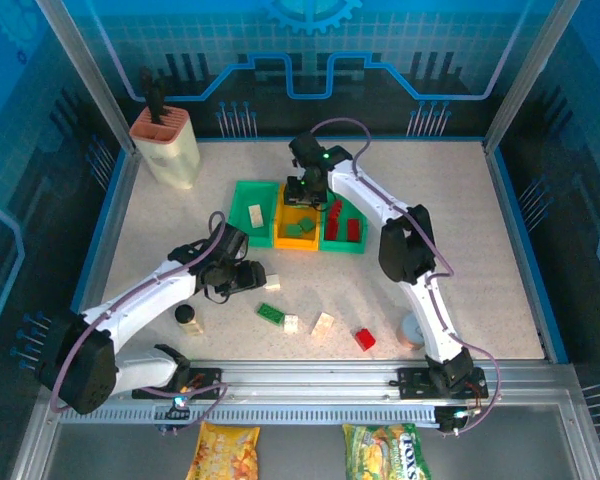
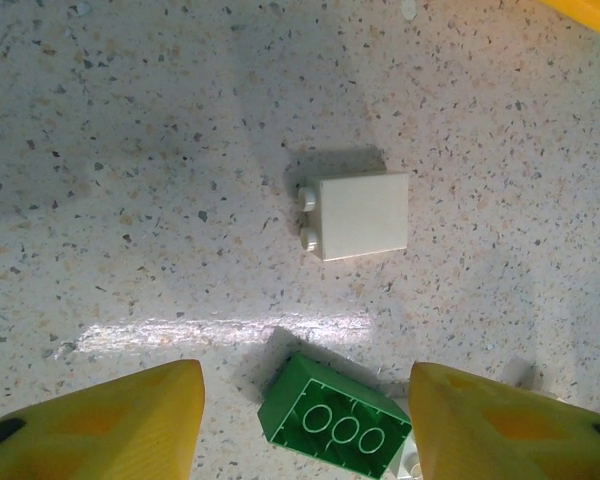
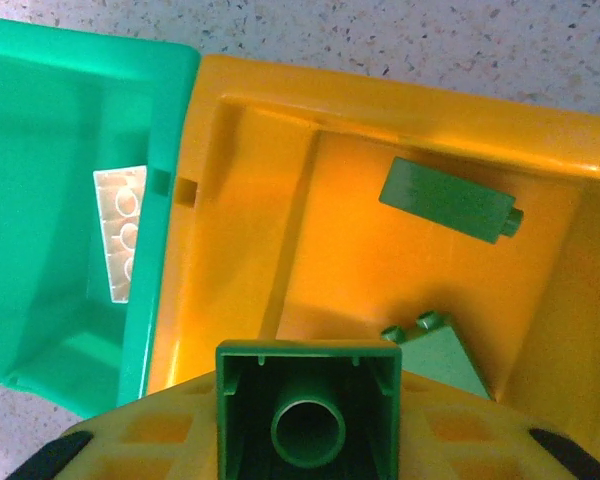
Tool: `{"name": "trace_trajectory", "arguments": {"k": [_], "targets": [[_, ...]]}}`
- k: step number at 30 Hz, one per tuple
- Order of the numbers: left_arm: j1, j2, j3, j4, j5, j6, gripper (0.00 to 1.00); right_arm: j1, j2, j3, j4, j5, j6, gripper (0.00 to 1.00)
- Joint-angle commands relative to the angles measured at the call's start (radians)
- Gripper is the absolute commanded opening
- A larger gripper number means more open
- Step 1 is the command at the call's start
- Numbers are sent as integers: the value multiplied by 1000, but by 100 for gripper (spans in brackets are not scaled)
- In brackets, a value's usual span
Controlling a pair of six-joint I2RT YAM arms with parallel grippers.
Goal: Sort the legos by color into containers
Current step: Place the lego in the container.
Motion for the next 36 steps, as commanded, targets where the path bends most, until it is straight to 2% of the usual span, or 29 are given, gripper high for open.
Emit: {"name": "trace_trajectory", "arguments": {"k": [1, 11, 23, 32, 36], "targets": [[-5, -18, 7, -42, 4, -20, 57, 11, 33, 39, -19, -25, 21, 36], [-7, -6, 24, -44, 11, -25, 57, 12, 31, 35, -15, -32, 17, 45], [-30, 36, 44, -25, 9, -31, 57, 11, -48, 5, -26, -26, 4, 46], [-151, 137, 109, -47, -34, -55, 57, 6, -204, -149, 30, -5, -1, 47], [-226, 202, 172, -121, -80, -31, 57, -7, -265, -220, 55, 0, -2, 47]]}}
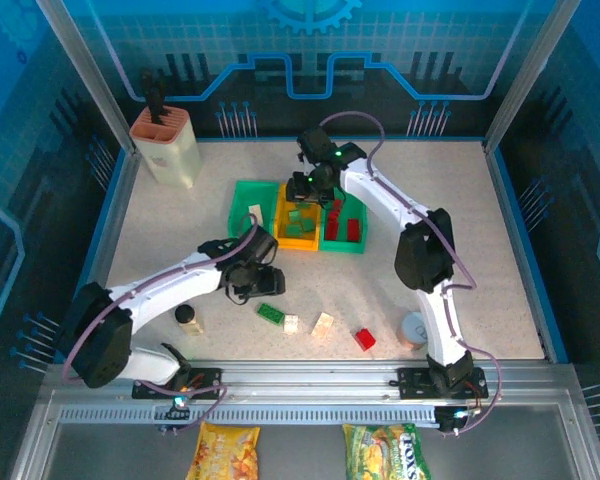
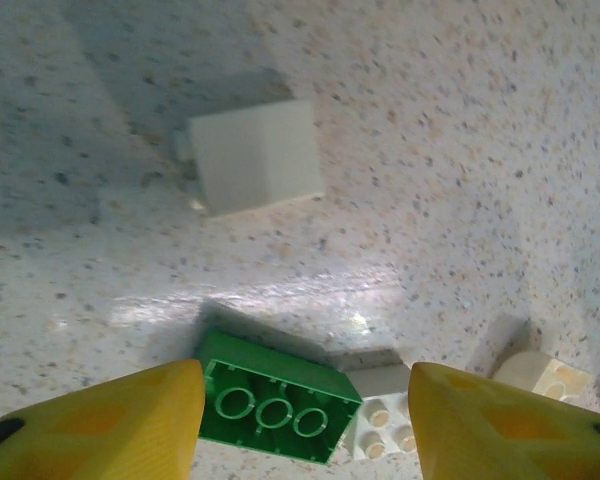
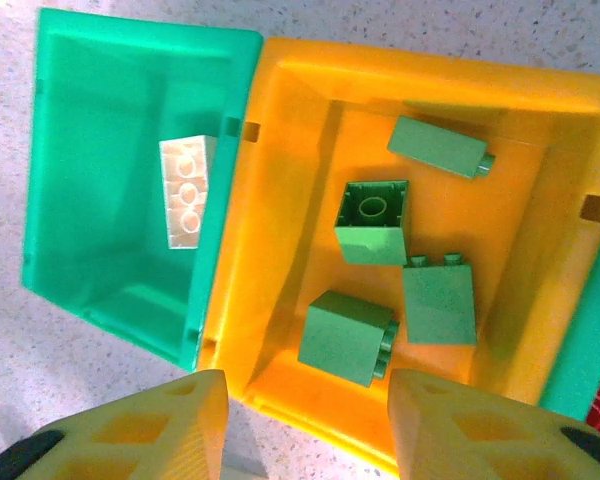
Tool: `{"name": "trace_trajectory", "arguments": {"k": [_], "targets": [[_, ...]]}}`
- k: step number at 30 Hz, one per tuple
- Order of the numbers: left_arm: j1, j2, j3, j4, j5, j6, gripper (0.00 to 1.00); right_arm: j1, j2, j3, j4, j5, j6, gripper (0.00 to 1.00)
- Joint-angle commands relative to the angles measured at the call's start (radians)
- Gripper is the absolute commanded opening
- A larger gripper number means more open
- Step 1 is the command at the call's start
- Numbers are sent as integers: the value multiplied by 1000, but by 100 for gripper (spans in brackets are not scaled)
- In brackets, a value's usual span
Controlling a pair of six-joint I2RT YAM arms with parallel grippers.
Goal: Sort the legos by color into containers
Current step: Pick up the lego from the middle-left of the table.
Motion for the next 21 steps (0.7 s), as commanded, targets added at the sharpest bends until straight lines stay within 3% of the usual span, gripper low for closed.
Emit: {"name": "trace_trajectory", "arguments": {"k": [1, 6, 13, 21], "targets": [[-50, 44, 65, -108, -60, 12, 58, -7, -68, -59, 27, 11, -10, 47], [-100, 69, 95, -208, -127, 49, 60, -24, -141, -162, 62, 15, -6, 47], [-103, 97, 93, -261, -149, 118, 62, -33, -192, -256, 102, 15, 7, 47], [-103, 183, 98, -234, -115, 156, 65, -36, -206, -268, 100, 19, 7, 47]]}}
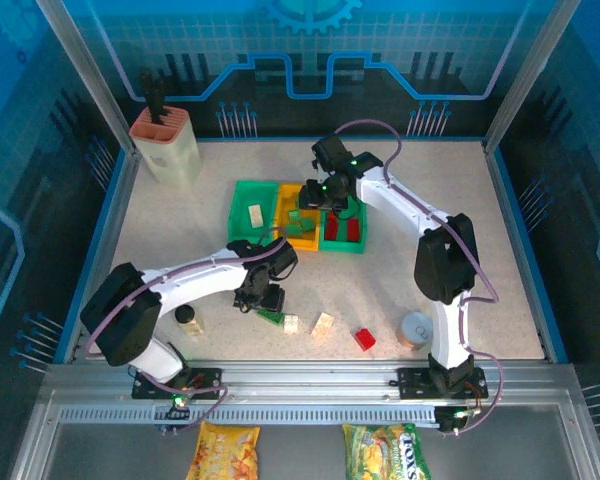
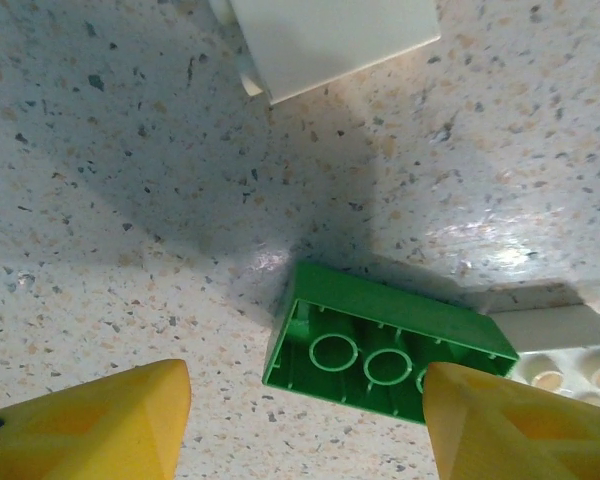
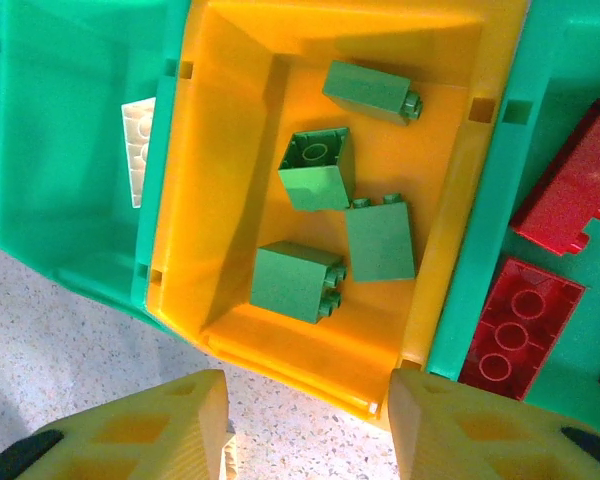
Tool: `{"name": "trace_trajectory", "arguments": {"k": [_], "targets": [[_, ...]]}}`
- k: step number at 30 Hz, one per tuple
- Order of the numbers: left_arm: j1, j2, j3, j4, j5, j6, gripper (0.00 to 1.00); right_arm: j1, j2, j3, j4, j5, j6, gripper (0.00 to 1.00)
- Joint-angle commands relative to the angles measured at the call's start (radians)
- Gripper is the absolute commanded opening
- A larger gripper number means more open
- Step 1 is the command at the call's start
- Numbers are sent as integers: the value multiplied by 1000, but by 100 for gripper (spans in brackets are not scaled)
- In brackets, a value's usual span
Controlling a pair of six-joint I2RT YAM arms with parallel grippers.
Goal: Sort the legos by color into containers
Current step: Pick up the lego from the middle-left of the table.
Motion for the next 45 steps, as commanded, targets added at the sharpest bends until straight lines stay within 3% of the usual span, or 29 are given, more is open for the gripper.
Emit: {"name": "trace_trajectory", "arguments": {"k": [1, 12, 18, 23, 30, 34, 45], "targets": [[-7, 32, 25, -20, 11, 42, 66, -10, -47, -13, 10, 13, 9, 47], [-6, 61, 26, -66, -56, 49, 65, -11, -57, -33, 11, 17, 13, 47], [-5, 57, 45, -111, -115, 31, 55, -10, -58, -36, 11, 15, 15, 47], [-7, 3, 59, -88, -87, 47, 52, -10, -64, -36, 9, 18, 13, 47], [-6, -26, 19, -10, 60, 127, 71, -10, -68, -44, 10, 20, 15, 47], [-5, -13, 2, -7, 92, 163, 89, -10, -69, -47, 8, 20, 15, 47], [-6, 40, -25, 32, 112, 192, 89, -10, -73, -57, 7, 24, 16, 47]]}}
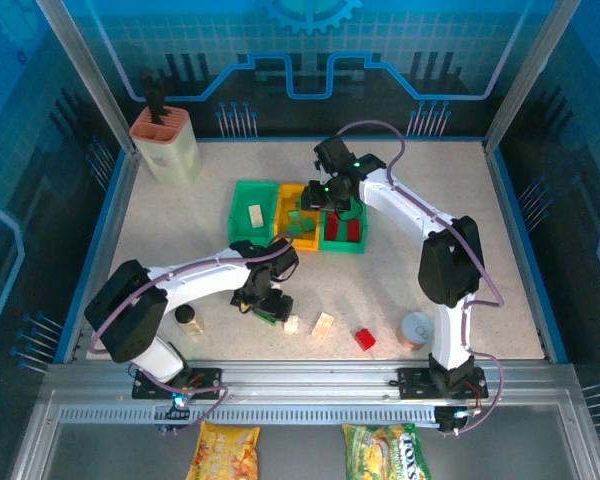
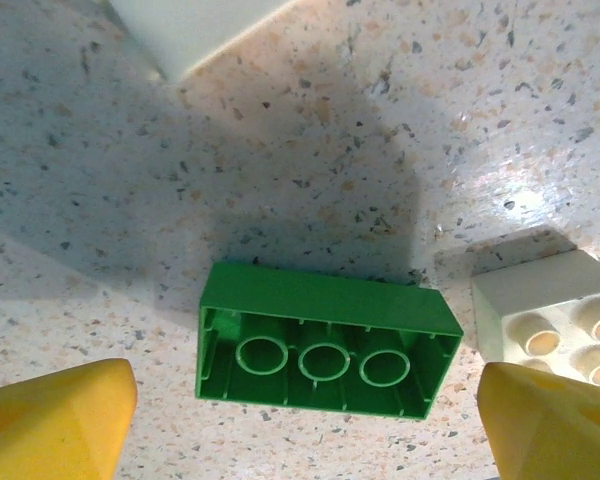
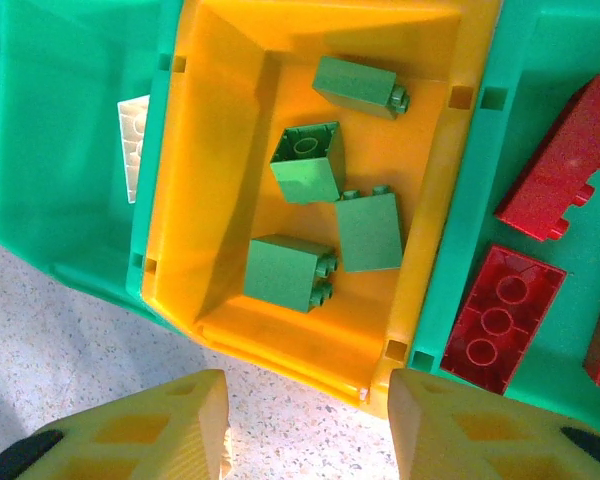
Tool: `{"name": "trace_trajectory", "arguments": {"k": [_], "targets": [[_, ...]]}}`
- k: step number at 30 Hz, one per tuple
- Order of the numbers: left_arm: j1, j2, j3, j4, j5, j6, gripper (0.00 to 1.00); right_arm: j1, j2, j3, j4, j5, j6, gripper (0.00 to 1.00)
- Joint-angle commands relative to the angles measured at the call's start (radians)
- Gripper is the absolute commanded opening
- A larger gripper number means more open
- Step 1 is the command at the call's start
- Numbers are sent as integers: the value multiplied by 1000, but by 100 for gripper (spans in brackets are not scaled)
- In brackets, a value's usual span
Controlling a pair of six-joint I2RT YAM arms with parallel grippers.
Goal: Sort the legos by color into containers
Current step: Pick up the lego from the middle-left of the table.
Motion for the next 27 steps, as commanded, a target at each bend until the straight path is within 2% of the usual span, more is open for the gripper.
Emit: {"name": "trace_trajectory", "arguments": {"k": [1, 9, 18, 27], "targets": [[-6, 25, -19, 19, 46, 34, 89, -10, -36, -13, -3, 9, 11, 47], [-4, 64, -22, 26, 16, 50, 83, -10, -38, -16, -7, 11, 11, 47], [-4, 63, -10, 18, 9, 53, 71, -11, -38, -21, -11, 15, 10, 47], [-1, 55, 10, -2, -18, 37, 68, -10, -49, -37, -13, 21, 6, 47]]}}
